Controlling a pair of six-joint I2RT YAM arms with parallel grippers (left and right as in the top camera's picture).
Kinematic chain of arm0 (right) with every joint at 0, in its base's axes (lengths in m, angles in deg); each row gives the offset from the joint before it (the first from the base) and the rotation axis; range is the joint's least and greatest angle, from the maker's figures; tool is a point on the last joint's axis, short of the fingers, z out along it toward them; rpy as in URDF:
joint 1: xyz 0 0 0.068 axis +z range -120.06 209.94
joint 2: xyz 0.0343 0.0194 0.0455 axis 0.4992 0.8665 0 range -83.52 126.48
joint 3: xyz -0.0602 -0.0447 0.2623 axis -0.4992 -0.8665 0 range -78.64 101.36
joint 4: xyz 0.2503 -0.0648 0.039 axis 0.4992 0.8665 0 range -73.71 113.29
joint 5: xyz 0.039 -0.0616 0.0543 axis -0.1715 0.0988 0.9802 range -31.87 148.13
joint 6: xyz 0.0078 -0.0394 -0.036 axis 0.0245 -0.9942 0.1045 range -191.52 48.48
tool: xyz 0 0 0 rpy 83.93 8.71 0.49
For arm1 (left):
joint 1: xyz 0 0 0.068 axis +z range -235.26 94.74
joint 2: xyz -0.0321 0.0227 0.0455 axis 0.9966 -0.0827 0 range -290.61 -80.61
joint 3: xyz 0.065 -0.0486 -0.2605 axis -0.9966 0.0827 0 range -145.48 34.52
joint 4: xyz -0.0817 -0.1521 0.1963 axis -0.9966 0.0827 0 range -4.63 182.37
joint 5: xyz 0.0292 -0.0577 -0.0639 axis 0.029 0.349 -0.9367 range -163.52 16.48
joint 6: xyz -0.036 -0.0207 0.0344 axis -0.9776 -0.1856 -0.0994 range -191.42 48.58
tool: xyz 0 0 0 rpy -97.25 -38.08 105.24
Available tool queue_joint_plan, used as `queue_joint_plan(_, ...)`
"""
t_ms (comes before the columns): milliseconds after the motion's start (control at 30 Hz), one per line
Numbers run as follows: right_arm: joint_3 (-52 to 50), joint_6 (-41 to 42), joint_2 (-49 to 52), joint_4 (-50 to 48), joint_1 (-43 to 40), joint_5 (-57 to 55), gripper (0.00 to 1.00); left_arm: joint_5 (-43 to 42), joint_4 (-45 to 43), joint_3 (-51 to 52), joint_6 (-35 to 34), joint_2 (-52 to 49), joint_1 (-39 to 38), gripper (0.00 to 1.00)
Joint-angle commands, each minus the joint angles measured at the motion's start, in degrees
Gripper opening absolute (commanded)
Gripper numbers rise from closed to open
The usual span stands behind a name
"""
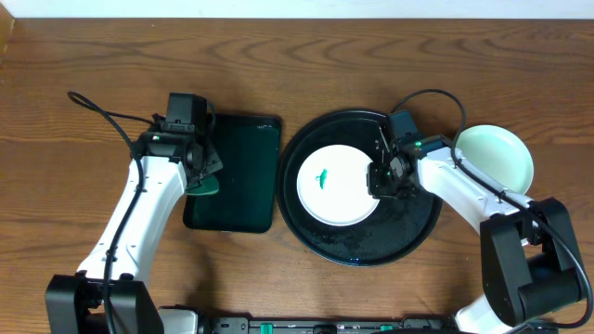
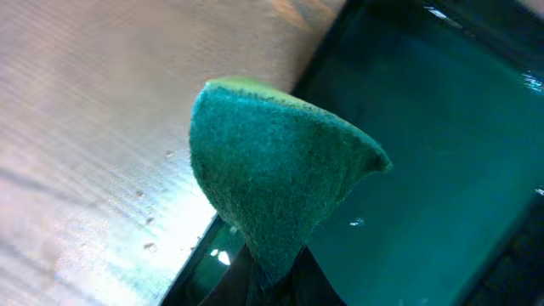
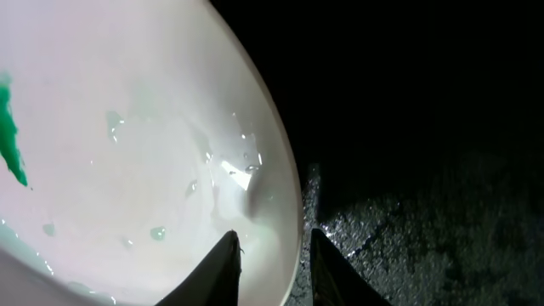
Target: Clean dirty plates on tray and stack at the side
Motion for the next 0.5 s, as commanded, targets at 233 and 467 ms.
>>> queue_joint_plan(233, -0.4, 0.2, 0.2, -0.4, 0.7, -0.4, 0.3, -9.6, -1.4, 0.1, 11.1, -0.4, -1.2, 0.08)
queue_joint_plan(467, -0.4, 0.2, 0.2, -0.7, 1.6, -0.4, 0.45, -11.6, -2.6, 0.1, 15.1, -0.4, -5.8, 0.08)
